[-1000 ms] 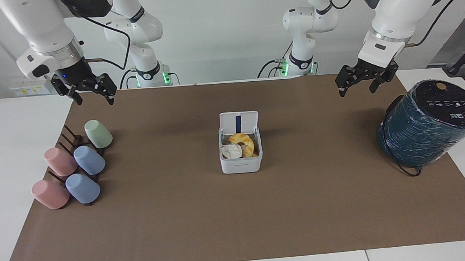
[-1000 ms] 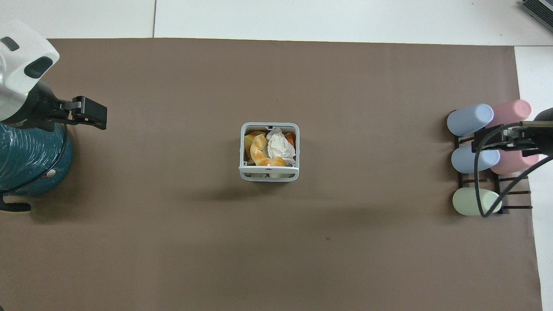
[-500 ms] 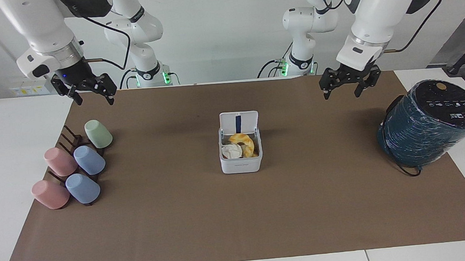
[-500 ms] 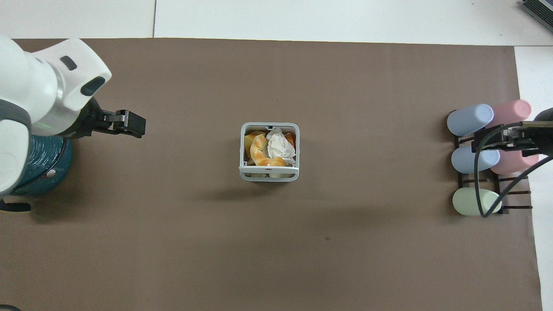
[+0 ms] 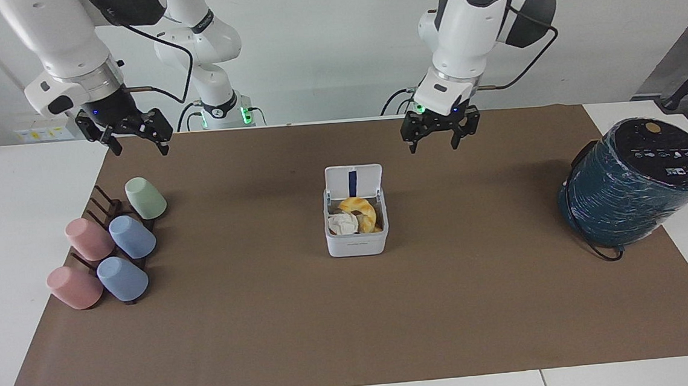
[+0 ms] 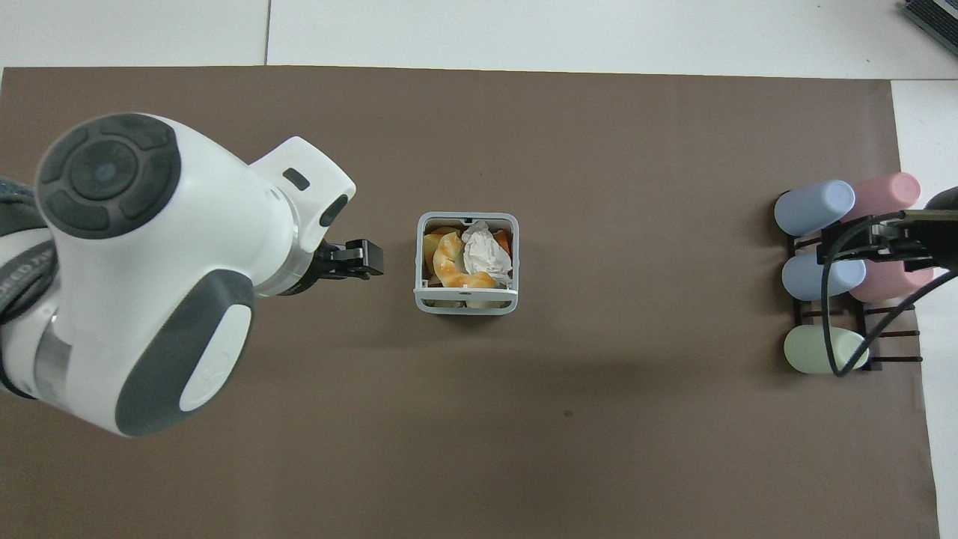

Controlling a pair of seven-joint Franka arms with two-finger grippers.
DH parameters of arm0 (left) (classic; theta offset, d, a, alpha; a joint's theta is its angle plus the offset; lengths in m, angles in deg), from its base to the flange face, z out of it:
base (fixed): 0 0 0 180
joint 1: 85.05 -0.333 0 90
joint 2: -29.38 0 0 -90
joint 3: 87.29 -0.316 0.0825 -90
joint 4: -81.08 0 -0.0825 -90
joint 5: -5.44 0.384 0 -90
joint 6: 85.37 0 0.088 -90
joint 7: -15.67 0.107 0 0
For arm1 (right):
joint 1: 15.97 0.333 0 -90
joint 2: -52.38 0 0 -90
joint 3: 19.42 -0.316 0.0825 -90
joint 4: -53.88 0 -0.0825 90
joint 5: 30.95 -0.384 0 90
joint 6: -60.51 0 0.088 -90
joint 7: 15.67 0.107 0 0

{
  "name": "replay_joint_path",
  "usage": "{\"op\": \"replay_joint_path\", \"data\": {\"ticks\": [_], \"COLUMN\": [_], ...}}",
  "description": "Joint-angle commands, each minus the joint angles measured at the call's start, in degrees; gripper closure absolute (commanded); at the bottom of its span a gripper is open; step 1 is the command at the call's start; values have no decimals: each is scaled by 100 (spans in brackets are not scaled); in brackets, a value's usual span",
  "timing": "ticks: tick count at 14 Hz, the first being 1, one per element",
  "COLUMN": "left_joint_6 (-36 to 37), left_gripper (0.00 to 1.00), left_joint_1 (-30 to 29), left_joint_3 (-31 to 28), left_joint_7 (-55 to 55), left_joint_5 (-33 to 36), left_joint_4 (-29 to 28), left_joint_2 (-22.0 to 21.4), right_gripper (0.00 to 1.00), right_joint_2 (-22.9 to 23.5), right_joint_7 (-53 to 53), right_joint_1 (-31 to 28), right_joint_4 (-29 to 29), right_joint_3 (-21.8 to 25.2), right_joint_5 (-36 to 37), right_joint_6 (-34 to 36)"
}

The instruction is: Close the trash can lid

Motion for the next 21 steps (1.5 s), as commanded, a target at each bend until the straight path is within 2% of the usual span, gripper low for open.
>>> {"op": "replay_joint_path", "data": {"ticks": [1,3,4,5,10,12,21], "left_joint_6": [-179,-187,-222,-318,-1644,-1935,-2937], "left_gripper": [38,68,79,85,89,89,89], "left_joint_1": [198,444,558,646,1209,1288,1061], "left_joint_3": [-90,-90,-90,-90,-90,-90,-90], "left_joint_7": [-438,-930,-1132,-1300,-2530,-2716,-2813], "left_joint_5": [-314,-350,-350,-350,-359,-359,-359], "left_joint_4": [-346,-381,-398,-451,-1110,-1216,-1269], "left_joint_2": [-221,-265,-265,-274,-371,-344,-19], "right_gripper": [0,0,0,0,0,0,0], "right_joint_2": [-77,-77,-77,-77,-77,-77,-77], "right_joint_7": [-167,-167,-167,-167,-167,-167,-167], "right_joint_1": [-56,-56,-56,-56,-56,-56,-56], "right_joint_4": [-83,-83,-83,-83,-83,-83,-83], "right_joint_3": [-25,-25,-25,-25,-25,-25,-25], "right_joint_5": [-78,-78,-78,-78,-78,-78,-78], "right_joint_6": [-38,-38,-38,-38,-38,-38,-38]}}
